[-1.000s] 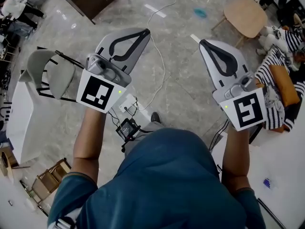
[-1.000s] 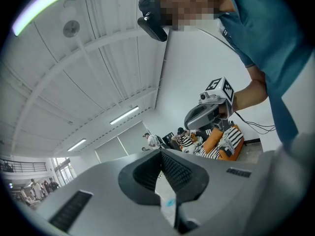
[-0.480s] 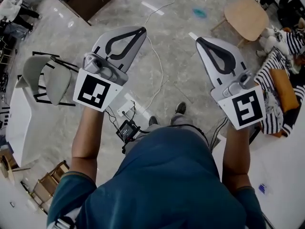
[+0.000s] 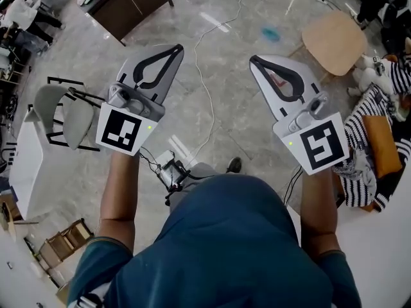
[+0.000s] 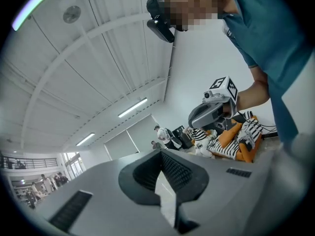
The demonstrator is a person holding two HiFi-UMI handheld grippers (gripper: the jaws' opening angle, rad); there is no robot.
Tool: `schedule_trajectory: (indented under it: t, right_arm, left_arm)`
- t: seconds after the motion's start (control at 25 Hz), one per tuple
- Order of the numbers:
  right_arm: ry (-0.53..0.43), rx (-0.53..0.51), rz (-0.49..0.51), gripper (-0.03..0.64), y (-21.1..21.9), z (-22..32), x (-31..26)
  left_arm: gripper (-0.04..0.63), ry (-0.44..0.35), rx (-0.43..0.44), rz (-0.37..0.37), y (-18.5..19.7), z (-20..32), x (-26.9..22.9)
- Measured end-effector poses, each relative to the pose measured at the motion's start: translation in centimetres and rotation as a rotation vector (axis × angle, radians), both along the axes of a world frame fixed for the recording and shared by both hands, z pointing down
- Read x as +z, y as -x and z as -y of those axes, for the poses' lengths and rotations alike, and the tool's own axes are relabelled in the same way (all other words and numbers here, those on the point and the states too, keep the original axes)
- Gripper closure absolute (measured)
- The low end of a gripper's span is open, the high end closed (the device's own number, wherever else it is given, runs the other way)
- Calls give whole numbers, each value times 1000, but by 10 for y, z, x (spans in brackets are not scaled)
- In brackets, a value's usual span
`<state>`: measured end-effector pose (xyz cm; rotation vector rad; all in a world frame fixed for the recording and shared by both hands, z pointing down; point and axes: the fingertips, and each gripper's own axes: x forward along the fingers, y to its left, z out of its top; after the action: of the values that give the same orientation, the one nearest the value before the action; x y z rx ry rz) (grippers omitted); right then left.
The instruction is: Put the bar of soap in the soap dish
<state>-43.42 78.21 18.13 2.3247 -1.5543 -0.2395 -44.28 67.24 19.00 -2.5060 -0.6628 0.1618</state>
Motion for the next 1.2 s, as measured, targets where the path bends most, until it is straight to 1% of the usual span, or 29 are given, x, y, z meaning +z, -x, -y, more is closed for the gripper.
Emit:
schedule_trajectory:
  t: [0.08,0.24,0.32,0.48,0.72,0.84,1.0,1.08,1.2]
  right_arm:
    - [-5,-13,1,601,-15,-5,0]
    - [-14,-22,20,601,-43,-7,0]
    - [-12,-29,21,601,-56,-1,3]
    - [-7,-37,26,601,-80,23,8]
    - [14,-31,24,601,-127,67,8]
    - [23,-31,22,601,-164,97,14]
    - [34,-35,17,601,-217,129,29]
    - [31,-38,21,601,-227,135,29]
    - [38,-49,25,601,-230,139,23]
  left_arm:
    - [594,11,-13,1,-12,-6,-1]
    - [594,-28,-22,17,-37,-8,0]
    - [594,-27,-31,19,-50,-1,2]
    - [594,-20,-42,28,-74,22,9]
    - [594,-2,-27,9,-124,62,10]
    - [594,11,-21,9,-162,90,17]
    - [594,1,-6,13,-214,115,33]
    - [594,-5,-2,20,-225,117,35]
    - [594,-4,-4,22,-227,118,28]
